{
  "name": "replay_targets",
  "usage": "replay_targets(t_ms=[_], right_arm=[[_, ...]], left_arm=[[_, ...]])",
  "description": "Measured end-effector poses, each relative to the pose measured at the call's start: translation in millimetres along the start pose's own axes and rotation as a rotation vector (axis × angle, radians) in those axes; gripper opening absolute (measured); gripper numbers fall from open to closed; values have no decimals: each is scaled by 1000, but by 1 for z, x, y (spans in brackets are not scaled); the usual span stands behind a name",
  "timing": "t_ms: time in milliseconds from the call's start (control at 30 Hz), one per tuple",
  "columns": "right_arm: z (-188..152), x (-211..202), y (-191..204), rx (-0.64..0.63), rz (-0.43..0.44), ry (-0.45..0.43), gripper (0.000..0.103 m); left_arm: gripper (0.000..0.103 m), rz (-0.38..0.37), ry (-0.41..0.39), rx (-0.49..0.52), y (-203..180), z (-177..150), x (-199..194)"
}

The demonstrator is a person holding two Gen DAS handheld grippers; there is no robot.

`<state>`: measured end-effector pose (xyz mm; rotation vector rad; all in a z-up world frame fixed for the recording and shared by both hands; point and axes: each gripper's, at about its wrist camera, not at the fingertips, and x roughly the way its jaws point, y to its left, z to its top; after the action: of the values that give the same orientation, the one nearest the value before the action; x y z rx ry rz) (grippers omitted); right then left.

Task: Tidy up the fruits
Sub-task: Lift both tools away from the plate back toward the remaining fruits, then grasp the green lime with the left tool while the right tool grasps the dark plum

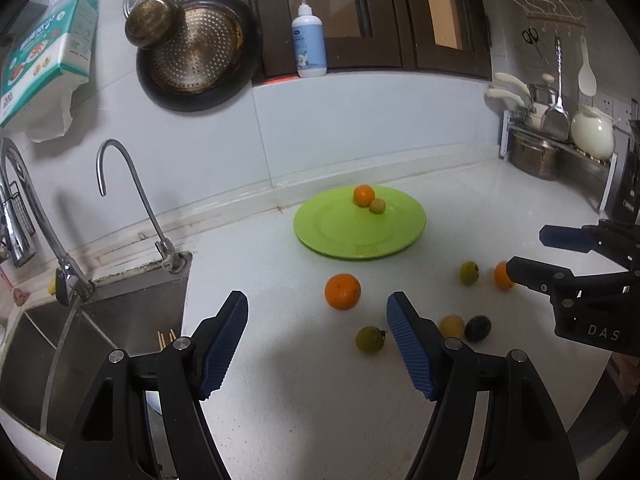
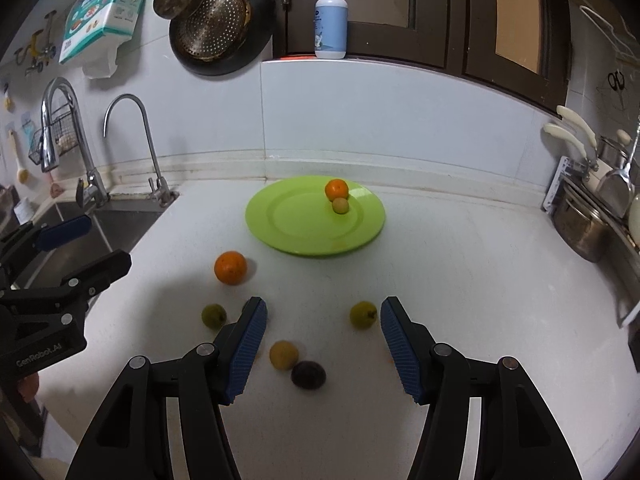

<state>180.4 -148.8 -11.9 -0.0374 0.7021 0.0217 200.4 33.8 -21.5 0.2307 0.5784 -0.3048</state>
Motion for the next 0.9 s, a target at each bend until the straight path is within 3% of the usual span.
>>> replay_targets(t_ms=[533, 900], right_arm=[[-37, 33, 0, -9, 26, 143, 60], [-48, 56, 2, -24, 45, 200, 56]], left_arm=[[71, -43, 101, 84, -16, -33, 41], [63, -92, 197, 135, -25, -45, 75]])
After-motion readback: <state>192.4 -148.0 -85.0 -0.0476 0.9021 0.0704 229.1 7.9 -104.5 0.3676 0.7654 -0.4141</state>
